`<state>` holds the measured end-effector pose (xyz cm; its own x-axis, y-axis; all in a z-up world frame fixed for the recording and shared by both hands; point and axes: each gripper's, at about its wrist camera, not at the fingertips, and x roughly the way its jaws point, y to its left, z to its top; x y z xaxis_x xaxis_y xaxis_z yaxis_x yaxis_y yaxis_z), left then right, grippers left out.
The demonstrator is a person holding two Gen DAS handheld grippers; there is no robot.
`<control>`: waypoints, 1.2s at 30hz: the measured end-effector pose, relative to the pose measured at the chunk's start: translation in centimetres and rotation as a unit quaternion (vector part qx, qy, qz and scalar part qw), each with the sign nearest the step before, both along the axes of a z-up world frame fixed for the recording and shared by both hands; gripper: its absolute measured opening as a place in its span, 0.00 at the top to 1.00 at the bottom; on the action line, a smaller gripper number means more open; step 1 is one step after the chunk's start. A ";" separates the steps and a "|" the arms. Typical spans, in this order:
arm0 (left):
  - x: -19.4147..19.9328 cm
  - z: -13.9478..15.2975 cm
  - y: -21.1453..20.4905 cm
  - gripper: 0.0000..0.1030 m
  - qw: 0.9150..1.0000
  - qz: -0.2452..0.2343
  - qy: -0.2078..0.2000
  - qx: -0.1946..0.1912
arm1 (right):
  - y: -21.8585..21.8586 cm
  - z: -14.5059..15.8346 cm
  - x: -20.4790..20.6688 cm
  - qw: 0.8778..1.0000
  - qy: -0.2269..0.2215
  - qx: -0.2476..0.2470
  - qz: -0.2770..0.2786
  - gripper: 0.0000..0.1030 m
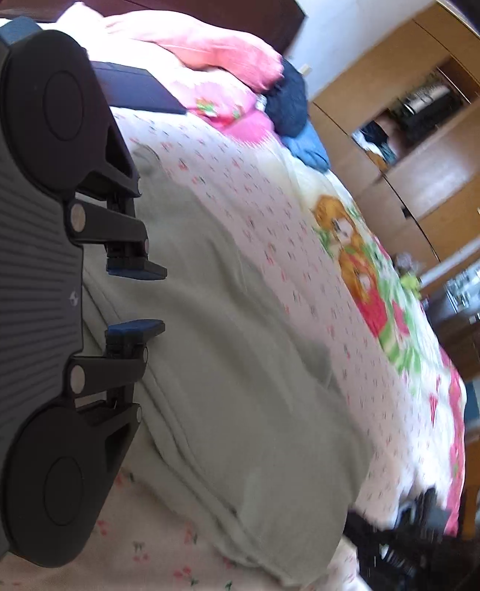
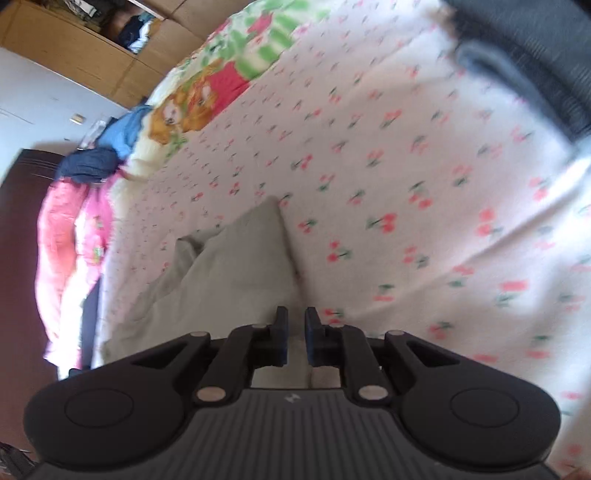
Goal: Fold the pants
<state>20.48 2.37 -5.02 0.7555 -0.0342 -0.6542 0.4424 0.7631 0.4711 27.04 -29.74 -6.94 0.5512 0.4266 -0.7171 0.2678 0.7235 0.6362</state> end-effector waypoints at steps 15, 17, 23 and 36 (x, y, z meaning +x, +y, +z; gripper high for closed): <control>-0.5 0.0 -0.4 0.62 1.000 0.010 0.019 -0.021 | -0.1 -2.9 1.6 0.996 0.010 0.085 0.023 0.64; -0.5 0.5 -0.7 0.62 0.999 -0.001 0.012 -0.032 | -0.6 -3.1 1.3 0.994 0.009 0.112 0.011 0.65; 0.4 0.2 -1.8 0.62 0.999 -0.024 0.022 -0.040 | -2.7 -2.1 -0.7 0.995 0.007 0.095 -0.015 0.65; -1.0 0.5 -2.8 0.62 0.998 -0.046 0.016 -0.039 | -1.8 -4.0 1.8 0.988 -0.021 0.152 0.023 0.68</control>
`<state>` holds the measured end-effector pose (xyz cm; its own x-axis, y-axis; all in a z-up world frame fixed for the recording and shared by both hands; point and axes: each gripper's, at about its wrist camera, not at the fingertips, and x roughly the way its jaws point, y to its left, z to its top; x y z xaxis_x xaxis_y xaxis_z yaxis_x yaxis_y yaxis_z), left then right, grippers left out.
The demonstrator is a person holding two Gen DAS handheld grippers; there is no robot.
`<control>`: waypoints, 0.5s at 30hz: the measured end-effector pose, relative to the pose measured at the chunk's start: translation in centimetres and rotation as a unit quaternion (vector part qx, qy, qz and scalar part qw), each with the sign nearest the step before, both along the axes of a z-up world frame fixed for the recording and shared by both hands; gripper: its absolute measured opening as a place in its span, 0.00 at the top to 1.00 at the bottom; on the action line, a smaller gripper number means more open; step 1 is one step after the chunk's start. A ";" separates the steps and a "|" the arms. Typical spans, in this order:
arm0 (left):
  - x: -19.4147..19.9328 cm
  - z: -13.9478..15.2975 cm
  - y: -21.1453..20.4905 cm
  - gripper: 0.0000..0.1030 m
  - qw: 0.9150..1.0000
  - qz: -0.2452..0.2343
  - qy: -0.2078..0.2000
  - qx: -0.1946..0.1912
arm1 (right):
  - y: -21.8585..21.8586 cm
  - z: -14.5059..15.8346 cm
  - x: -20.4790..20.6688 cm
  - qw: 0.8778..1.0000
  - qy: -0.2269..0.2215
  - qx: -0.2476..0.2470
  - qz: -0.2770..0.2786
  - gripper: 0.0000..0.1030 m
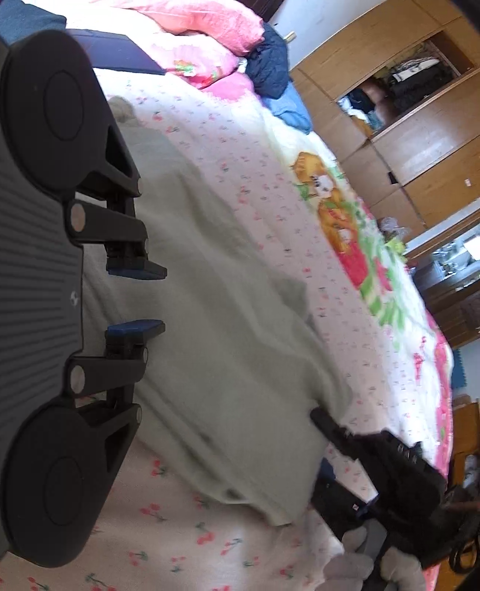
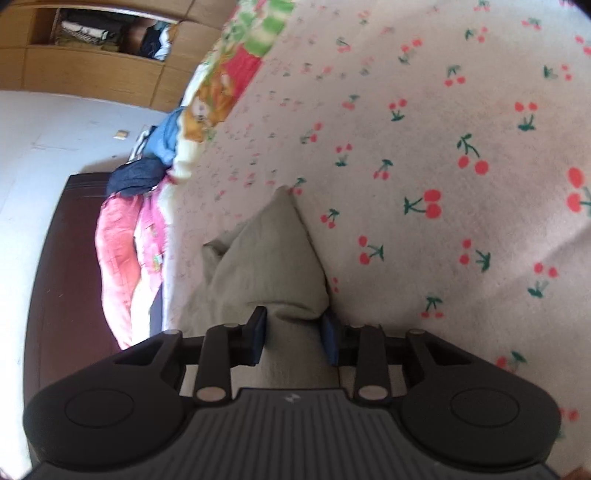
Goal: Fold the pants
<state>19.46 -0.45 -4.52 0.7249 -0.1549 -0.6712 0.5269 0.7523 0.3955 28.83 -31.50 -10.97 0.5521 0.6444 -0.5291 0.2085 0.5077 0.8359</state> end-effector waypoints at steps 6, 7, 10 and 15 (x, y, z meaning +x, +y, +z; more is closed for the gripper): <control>1.0 -0.1 -1.0 0.62 1.000 0.000 0.011 -0.015 | -1.8 0.5 -1.2 0.999 -0.006 -0.038 -0.001 0.67; 1.1 -0.3 -1.3 0.62 1.000 -0.004 0.010 -0.013 | -1.7 -0.1 -0.6 1.000 -0.010 -0.027 0.003 0.67; 1.1 -0.5 -2.1 0.62 1.000 -0.013 0.009 -0.009 | -0.9 -1.5 1.4 0.999 -0.027 0.026 0.015 0.67; 0.8 -0.3 -3.1 0.62 1.000 -0.029 0.006 -0.005 | 0.1 -1.0 2.8 0.993 -0.071 0.082 0.045 0.67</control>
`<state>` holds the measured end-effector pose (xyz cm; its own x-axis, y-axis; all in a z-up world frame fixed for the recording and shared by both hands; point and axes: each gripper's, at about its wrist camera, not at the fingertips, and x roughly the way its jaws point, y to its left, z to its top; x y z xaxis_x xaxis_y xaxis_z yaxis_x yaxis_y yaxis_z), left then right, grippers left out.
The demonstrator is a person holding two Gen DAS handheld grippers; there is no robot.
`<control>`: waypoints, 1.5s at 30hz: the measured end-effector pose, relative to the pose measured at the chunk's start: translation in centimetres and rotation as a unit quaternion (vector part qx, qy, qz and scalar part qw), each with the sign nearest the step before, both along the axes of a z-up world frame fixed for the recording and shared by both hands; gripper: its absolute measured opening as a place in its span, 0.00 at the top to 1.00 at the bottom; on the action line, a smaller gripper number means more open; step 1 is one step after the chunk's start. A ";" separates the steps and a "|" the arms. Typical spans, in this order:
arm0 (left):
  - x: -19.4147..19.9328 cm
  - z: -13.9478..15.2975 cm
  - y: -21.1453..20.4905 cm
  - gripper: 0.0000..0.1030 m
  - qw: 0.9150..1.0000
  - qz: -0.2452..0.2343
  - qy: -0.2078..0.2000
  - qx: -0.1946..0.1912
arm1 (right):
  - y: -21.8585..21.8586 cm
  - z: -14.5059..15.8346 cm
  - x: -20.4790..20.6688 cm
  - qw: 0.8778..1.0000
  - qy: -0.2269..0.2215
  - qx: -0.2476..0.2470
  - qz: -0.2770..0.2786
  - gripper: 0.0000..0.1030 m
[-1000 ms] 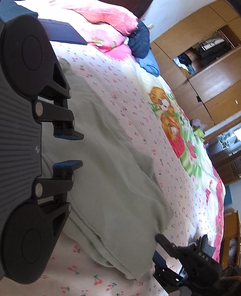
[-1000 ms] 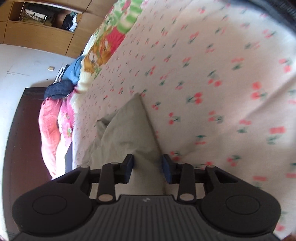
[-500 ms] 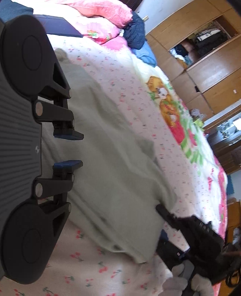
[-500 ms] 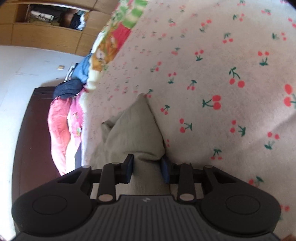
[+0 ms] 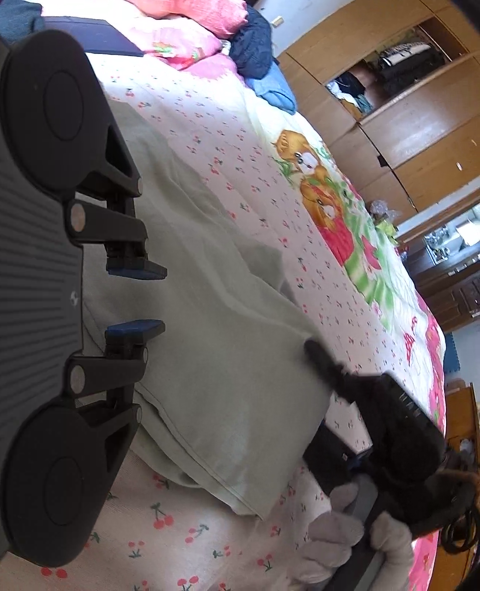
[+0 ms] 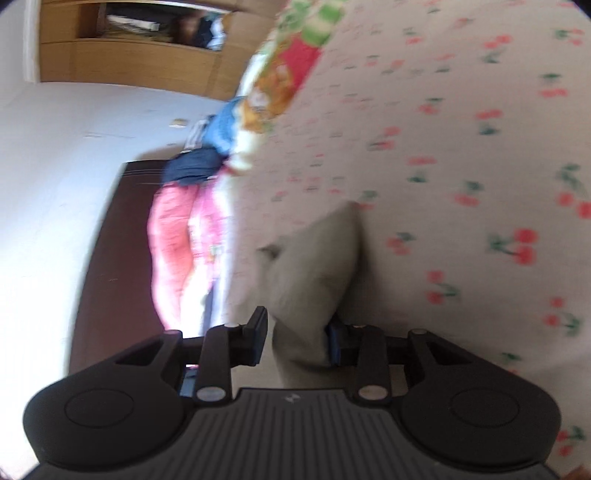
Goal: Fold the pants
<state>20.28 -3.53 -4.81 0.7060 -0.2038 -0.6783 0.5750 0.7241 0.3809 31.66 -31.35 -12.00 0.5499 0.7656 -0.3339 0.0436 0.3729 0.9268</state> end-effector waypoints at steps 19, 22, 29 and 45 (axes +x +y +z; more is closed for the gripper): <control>0.8 1.6 4.4 0.67 0.991 0.012 0.047 -0.125 | 8.9 13.4 0.1 0.996 0.047 -0.079 -0.004 0.94; 1.1 2.5 9.8 0.67 0.987 0.041 0.055 -0.146 | 15.9 14.9 1.1 0.993 0.038 -0.110 0.021 0.94; 0.0 3.8 20.5 0.67 0.976 0.095 0.057 -0.189 | 31.1 11.9 4.7 0.981 0.057 -0.171 0.067 0.94; -0.9 3.1 27.7 0.62 0.941 0.197 0.100 -0.256 | 38.6 10.2 4.7 0.940 0.074 -0.303 0.136 0.76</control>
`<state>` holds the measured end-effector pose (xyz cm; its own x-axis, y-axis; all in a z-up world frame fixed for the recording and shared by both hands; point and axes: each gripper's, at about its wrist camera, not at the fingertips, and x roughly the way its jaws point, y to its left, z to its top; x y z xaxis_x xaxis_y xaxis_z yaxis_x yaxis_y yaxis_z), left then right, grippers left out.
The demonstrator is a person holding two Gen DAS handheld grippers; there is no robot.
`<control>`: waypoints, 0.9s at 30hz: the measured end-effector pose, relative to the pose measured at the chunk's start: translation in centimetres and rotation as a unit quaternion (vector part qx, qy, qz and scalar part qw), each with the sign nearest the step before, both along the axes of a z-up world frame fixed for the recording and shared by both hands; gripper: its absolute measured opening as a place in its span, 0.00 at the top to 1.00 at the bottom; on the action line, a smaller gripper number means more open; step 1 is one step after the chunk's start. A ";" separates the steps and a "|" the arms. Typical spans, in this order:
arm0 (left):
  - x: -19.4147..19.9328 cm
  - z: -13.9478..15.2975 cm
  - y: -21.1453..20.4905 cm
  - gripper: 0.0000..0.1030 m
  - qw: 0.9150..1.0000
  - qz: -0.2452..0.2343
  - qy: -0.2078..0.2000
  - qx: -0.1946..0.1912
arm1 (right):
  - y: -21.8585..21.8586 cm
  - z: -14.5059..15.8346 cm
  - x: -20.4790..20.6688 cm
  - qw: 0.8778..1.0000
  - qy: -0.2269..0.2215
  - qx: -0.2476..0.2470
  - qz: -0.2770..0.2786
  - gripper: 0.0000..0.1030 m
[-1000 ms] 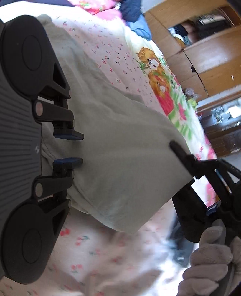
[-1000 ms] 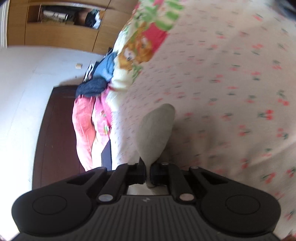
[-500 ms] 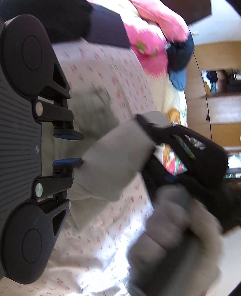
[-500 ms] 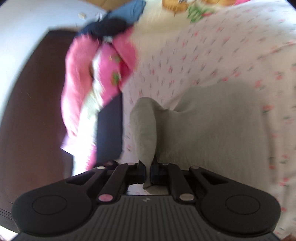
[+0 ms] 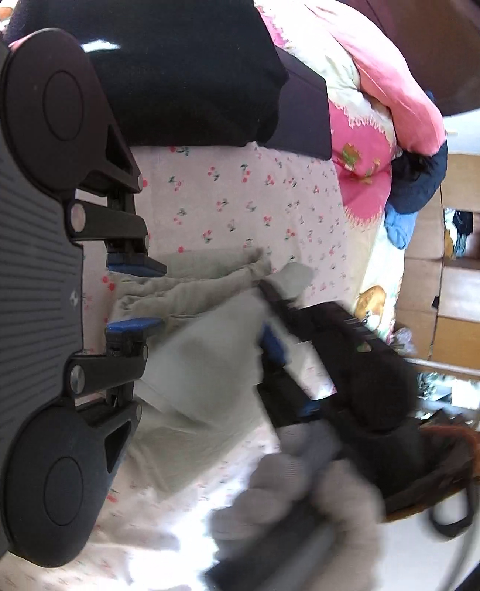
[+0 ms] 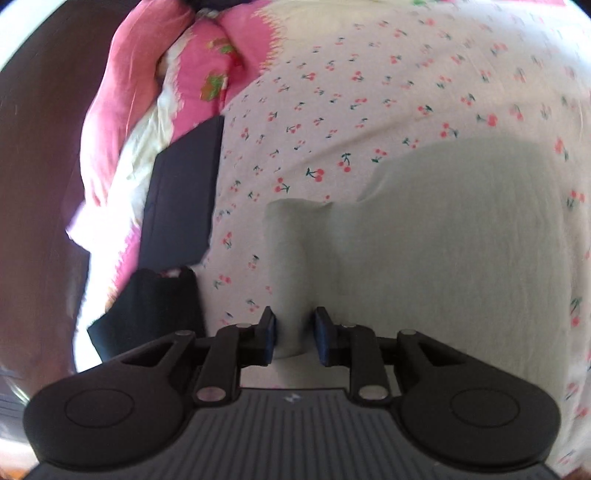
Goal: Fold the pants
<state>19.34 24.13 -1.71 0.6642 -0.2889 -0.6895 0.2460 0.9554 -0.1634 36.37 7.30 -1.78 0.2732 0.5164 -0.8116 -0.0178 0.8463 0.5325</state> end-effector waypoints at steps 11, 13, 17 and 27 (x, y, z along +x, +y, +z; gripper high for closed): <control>0.4 0.9 0.8 0.58 0.999 0.027 -0.012 0.012 | 0.2 1.1 1.5 0.998 -0.043 -0.004 0.038 0.64; 0.8 0.9 -0.3 0.58 0.999 0.011 -0.035 0.022 | 0.2 0.4 2.9 0.997 -0.053 -0.017 0.047 0.65; 2.1 -1.4 -2.1 0.57 1.000 -0.007 -0.004 0.027 | 0.7 -2.1 5.8 0.995 -0.064 -0.055 0.055 0.66; 3.0 -0.6 -0.3 0.51 0.999 -0.021 -0.002 0.043 | -10.4 2.2 -0.8 0.993 -0.092 -0.070 -0.032 0.56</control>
